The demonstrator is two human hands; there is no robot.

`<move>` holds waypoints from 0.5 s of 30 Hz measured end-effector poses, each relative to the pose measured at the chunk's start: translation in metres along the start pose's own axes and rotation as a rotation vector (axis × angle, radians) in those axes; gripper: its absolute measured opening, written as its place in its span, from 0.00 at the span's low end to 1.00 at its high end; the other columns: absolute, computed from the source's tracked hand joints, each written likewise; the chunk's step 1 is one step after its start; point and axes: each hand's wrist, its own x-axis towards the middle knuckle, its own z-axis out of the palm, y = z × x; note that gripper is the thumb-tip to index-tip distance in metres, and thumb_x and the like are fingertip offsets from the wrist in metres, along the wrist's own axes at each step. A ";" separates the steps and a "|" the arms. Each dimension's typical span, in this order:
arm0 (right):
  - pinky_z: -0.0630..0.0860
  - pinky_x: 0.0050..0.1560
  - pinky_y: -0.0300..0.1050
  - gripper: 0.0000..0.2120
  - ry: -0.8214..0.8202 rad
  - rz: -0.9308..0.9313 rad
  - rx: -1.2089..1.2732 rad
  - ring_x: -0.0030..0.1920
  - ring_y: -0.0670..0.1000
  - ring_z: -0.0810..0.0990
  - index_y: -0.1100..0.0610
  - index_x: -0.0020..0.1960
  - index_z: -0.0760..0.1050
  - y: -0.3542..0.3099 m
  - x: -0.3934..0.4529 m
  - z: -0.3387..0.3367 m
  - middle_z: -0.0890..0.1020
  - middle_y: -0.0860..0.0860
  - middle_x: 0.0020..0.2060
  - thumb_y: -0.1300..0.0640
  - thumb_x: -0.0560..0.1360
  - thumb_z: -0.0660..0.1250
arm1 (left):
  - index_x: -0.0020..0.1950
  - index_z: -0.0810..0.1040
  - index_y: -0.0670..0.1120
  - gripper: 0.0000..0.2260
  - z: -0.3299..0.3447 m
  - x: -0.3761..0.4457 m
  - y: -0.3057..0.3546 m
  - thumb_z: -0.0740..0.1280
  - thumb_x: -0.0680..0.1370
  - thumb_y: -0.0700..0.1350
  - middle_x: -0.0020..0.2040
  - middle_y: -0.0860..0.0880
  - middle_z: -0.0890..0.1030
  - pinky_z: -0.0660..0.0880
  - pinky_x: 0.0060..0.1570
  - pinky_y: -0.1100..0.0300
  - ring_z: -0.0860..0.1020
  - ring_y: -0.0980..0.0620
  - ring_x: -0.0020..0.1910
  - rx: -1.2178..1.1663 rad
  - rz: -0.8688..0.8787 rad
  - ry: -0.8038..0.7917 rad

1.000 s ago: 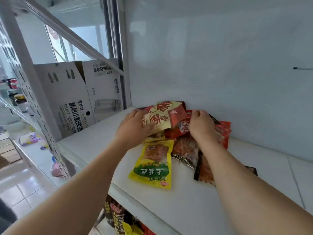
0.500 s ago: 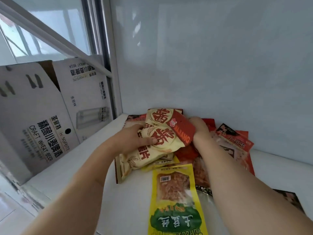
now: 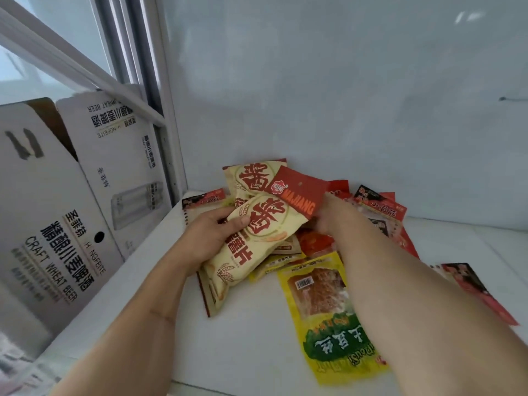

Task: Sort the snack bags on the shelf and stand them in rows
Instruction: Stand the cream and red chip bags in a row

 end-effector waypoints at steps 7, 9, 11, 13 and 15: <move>0.77 0.43 0.48 0.16 -0.082 -0.141 0.342 0.36 0.54 0.84 0.60 0.44 0.78 0.010 -0.010 -0.024 0.85 0.56 0.36 0.56 0.84 0.57 | 0.53 0.83 0.58 0.08 0.009 0.001 0.008 0.72 0.76 0.56 0.47 0.56 0.87 0.81 0.54 0.52 0.86 0.55 0.46 0.069 0.102 0.043; 0.78 0.45 0.49 0.13 -0.036 -0.206 0.299 0.41 0.55 0.84 0.60 0.48 0.79 0.011 -0.014 -0.028 0.85 0.57 0.43 0.54 0.83 0.61 | 0.52 0.83 0.55 0.09 0.008 0.000 0.011 0.74 0.74 0.56 0.46 0.53 0.88 0.81 0.54 0.50 0.86 0.52 0.45 0.081 0.059 -0.006; 0.81 0.43 0.48 0.11 0.018 -0.237 0.297 0.43 0.56 0.85 0.61 0.55 0.79 0.013 -0.015 -0.036 0.85 0.59 0.48 0.55 0.82 0.62 | 0.56 0.83 0.49 0.23 0.006 -0.003 0.013 0.79 0.66 0.57 0.49 0.47 0.87 0.80 0.56 0.47 0.86 0.45 0.49 0.020 -0.044 -0.157; 0.83 0.45 0.52 0.14 0.021 -0.229 0.334 0.47 0.57 0.86 0.62 0.63 0.76 0.016 -0.020 -0.045 0.85 0.61 0.52 0.55 0.82 0.63 | 0.57 0.82 0.44 0.28 0.007 -0.006 0.013 0.81 0.62 0.54 0.52 0.42 0.86 0.79 0.56 0.46 0.85 0.41 0.51 -0.051 -0.110 -0.228; 0.80 0.56 0.61 0.18 -0.003 -0.204 0.357 0.54 0.60 0.84 0.61 0.67 0.73 0.019 -0.027 -0.055 0.84 0.61 0.55 0.53 0.80 0.66 | 0.58 0.82 0.40 0.23 0.014 -0.007 0.018 0.77 0.67 0.49 0.53 0.39 0.86 0.80 0.54 0.47 0.85 0.40 0.51 -0.122 -0.114 -0.203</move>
